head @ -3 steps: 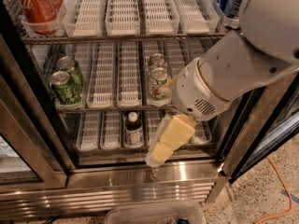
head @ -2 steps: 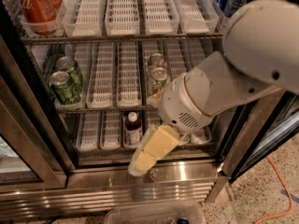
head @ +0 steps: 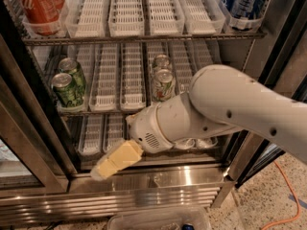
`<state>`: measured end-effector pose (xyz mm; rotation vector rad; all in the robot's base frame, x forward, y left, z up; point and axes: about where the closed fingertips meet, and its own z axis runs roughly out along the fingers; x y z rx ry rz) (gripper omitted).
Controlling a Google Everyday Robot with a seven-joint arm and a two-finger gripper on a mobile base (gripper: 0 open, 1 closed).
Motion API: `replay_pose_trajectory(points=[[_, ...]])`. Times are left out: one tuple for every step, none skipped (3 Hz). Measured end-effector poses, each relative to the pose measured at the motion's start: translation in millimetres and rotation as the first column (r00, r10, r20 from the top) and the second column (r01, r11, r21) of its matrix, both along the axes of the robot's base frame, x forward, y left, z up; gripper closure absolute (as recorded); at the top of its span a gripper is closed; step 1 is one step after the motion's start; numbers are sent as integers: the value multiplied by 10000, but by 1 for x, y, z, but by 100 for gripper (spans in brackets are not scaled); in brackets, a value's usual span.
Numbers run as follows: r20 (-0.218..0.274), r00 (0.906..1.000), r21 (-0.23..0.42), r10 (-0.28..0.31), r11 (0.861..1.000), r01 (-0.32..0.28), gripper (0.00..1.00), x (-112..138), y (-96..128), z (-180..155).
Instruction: Pick green can from middle shelf of fridge
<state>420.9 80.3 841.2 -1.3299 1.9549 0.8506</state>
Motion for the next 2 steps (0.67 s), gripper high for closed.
replay_pose_trajectory(points=[[-74, 9987, 835, -504, 9952, 509, 0, 27, 35, -12], [188, 9938, 1225, -1099, 9867, 1068, 0, 54, 50, -12]])
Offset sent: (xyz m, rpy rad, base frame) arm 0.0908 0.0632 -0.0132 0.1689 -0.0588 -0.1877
